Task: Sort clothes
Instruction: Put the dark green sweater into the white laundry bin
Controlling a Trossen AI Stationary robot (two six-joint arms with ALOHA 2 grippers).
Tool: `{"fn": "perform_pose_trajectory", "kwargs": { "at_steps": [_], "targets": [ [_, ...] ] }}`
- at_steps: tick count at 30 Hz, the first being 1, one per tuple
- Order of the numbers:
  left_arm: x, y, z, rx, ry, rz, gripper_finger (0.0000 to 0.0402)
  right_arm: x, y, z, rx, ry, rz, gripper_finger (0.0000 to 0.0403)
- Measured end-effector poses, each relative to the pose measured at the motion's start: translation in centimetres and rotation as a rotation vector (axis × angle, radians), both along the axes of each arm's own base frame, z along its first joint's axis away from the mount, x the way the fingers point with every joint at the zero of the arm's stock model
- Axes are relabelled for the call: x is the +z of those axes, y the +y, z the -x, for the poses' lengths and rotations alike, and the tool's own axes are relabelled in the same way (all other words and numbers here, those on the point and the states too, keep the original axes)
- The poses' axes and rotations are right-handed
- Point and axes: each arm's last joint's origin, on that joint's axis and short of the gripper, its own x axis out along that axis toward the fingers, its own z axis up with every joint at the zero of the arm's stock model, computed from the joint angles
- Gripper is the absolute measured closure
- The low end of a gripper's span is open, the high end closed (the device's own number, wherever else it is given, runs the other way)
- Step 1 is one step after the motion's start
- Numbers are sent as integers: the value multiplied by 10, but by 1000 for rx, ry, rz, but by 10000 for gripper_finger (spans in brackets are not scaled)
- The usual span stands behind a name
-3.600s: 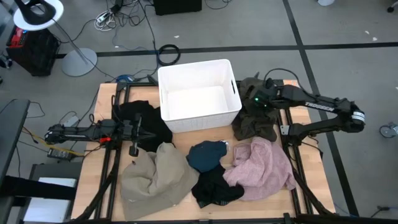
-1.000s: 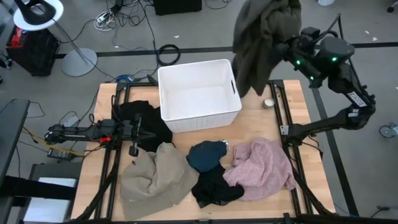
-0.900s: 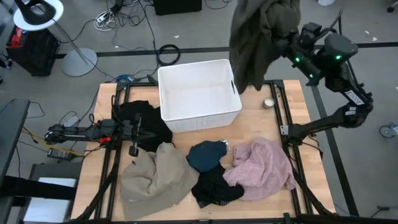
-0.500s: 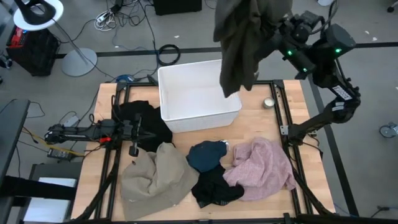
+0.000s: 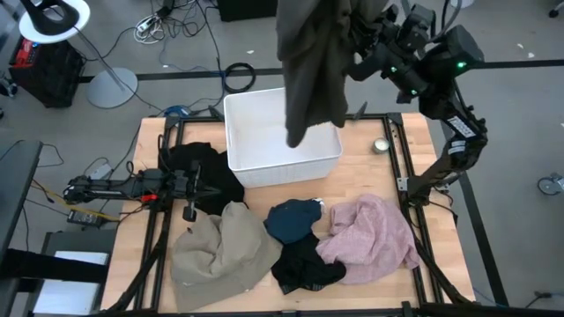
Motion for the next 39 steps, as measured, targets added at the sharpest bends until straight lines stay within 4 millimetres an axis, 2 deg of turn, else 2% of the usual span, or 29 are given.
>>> {"fn": "perform_pose_trajectory", "kwargs": {
  "at_steps": [6, 15, 23, 33, 39],
  "targets": [
    [0, 0, 0, 0, 0, 0, 396, -8, -2, -16, 8, 68, -6, 356],
    [0, 0, 0, 0, 0, 0, 396, -38, -8, -27, -117, 389, -118, 356],
    [0, 0, 0, 0, 0, 0, 396, -87, -23, -42, -146, 735, -242, 356],
    [0, 0, 0, 0, 0, 0, 396, -141, -41, -69, 17, 915, -294, 356],
    [0, 0, 0, 0, 0, 0, 396, -180, -50, -80, 12, 1031, -336, 356]
  ]
}}
